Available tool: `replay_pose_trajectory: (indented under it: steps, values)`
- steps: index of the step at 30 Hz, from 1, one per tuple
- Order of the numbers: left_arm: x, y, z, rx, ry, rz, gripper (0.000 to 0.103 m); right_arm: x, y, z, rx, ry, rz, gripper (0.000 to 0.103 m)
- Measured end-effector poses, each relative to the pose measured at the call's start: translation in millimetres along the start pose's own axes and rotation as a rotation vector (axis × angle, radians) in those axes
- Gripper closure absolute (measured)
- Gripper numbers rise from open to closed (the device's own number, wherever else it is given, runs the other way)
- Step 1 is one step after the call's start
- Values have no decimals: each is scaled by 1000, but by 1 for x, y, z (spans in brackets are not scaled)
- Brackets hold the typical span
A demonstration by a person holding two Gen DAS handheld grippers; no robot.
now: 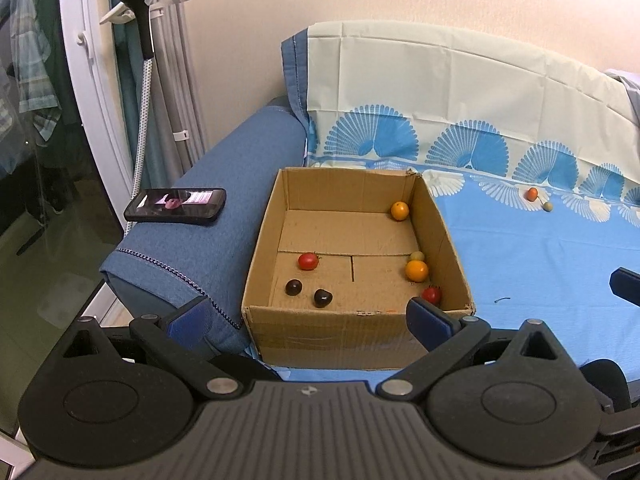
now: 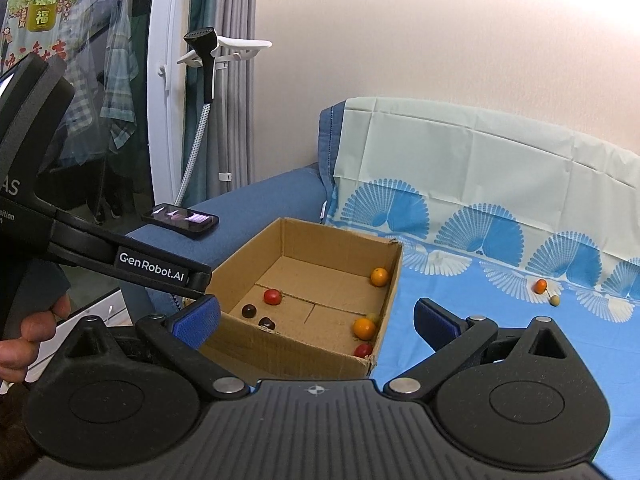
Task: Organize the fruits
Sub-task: 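Withdraw both tools from the box toward the tangerine and yellow fruit on the bed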
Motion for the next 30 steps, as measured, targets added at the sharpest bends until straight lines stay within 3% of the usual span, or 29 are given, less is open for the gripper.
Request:
replay_pose_trajectory:
  steps: [22,30]
  values:
    - [-5,4,21,-10,-57,8,0,-9,6,18,-10,-65,39,1]
    - [-2,16,40,-21,-85,64,0,-16,25,35,-40,-102,91,1]
Point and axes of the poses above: each gripper's, at about its wrist camera, not at the fingertips, and z roughly the way its jaws point, y to its right, x to its top, the point moved 8 cm from there along z, roughly the way its jaws point, and after that the axes turned 13 degrees about z, right-handed, at the moved point
